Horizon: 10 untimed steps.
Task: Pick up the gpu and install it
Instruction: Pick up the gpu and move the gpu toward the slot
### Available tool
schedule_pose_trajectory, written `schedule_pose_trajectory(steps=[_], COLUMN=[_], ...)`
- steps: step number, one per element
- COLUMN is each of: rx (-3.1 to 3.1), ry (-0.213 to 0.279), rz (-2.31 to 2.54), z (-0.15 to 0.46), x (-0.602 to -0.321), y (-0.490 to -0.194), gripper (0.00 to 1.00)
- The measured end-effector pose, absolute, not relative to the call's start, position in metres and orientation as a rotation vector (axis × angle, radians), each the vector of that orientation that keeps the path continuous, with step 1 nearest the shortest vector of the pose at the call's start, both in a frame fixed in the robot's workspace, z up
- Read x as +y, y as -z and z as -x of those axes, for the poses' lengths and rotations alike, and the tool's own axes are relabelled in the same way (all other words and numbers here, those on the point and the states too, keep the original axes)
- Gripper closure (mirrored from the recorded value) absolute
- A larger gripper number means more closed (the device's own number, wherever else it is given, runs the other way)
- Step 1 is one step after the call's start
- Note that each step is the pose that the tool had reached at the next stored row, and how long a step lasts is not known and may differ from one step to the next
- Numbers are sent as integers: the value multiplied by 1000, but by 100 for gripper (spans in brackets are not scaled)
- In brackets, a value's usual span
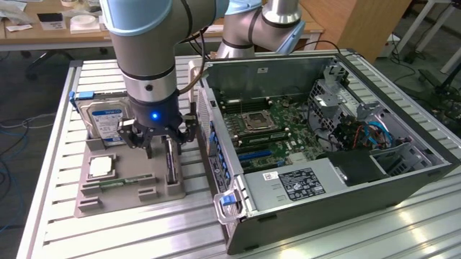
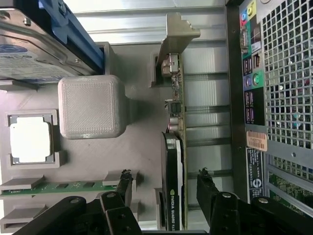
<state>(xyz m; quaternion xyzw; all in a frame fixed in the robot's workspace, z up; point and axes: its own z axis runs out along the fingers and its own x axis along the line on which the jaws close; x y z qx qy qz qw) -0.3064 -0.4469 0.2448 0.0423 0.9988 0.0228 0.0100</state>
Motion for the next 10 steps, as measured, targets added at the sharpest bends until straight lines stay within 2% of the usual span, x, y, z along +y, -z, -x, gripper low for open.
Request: schedule_pose_trajectory(steps=[10], rx=[3118], ry=[-72], rz=[-132], z=[305], x=[-447], y=[-244], gripper=[35])
